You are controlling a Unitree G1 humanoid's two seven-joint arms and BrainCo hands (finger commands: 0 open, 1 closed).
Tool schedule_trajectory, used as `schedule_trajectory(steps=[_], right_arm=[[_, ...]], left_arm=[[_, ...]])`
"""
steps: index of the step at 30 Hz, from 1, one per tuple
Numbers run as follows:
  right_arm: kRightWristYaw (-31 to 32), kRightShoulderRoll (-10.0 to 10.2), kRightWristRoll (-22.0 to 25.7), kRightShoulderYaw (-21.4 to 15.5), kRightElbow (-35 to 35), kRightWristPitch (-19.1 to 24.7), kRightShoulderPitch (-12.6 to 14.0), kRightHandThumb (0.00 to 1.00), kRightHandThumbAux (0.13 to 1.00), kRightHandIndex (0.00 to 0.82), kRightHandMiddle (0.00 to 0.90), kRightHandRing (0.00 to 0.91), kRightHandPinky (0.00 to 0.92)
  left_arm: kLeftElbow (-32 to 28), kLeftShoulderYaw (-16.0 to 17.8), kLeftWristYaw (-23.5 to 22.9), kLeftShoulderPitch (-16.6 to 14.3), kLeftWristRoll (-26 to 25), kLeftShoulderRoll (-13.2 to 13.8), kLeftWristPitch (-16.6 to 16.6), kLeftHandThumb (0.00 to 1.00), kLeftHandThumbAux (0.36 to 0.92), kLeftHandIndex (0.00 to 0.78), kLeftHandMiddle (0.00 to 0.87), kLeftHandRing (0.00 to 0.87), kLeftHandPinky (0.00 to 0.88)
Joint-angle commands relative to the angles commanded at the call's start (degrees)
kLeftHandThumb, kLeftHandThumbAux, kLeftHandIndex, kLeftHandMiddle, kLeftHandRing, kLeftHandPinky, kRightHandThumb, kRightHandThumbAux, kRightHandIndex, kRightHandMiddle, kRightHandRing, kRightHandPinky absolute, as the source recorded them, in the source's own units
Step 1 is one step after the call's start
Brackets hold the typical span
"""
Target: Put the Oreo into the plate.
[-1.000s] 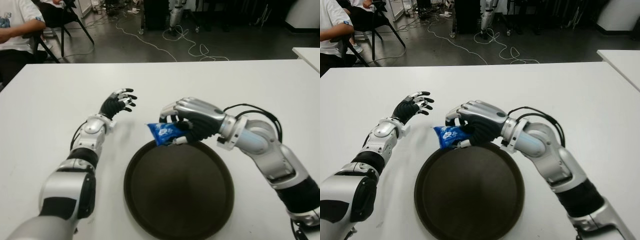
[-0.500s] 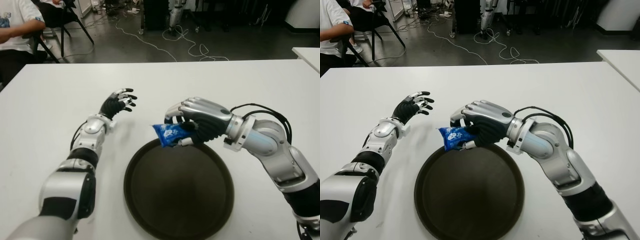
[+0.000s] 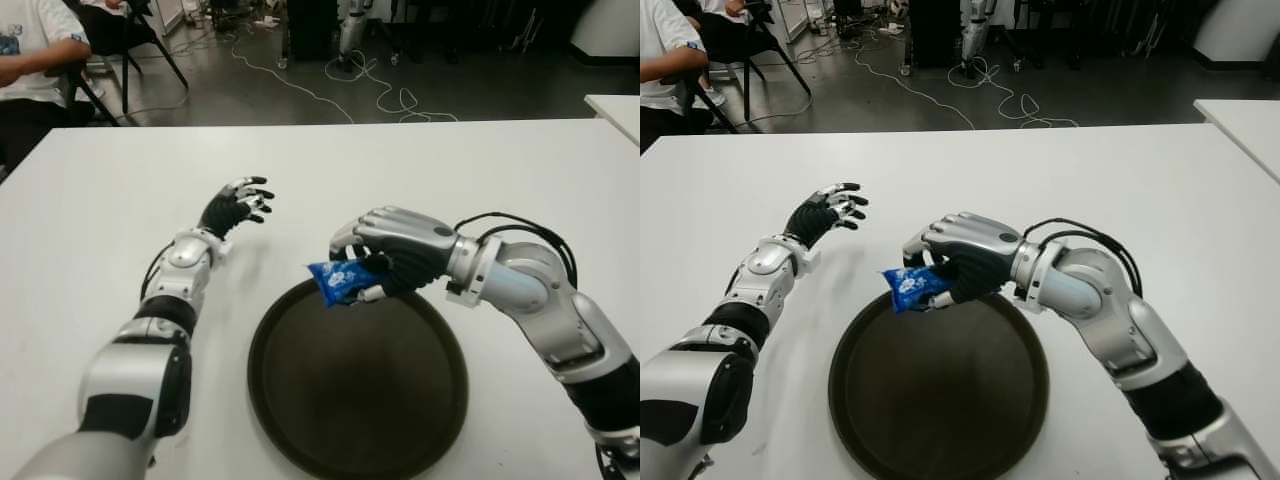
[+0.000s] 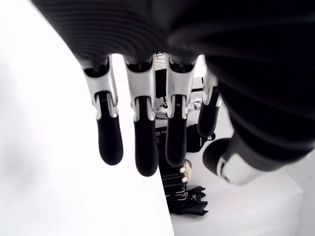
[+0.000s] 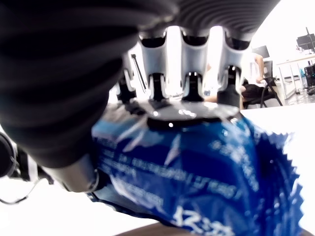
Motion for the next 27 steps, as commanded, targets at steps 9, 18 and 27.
schedule_trajectory(steps=[9,18,27], right_arm=[[0.42,1.19,-1.23,1.25,3.42,0.4,-0.93,0.694,0.729,0.428,0.717,0.721,0.695],[-1.45,3.03,-3.15,2.02,6.23,0.58,-0.87,0.692,0.729,0.429,0.714,0.721,0.693],[-5.03,5.03,-7.02,3.51,10.04,0.78,-1.35,0.691,0.73,0.427,0.712,0.725,0.708]], left_arm=[[0.16,0.05,0.39,-0.18,0.0,-0.02,0.55,0.536,0.644,0.23,0.341,0.39,0.431],[0.09,0.1,0.02,-0.06,-0.08,-0.02,0.19,0.533,0.634,0.23,0.34,0.388,0.429],[0.2,0.14,0.5,-0.23,-0.09,-0.31,0.47,0.539,0.631,0.227,0.345,0.394,0.433]])
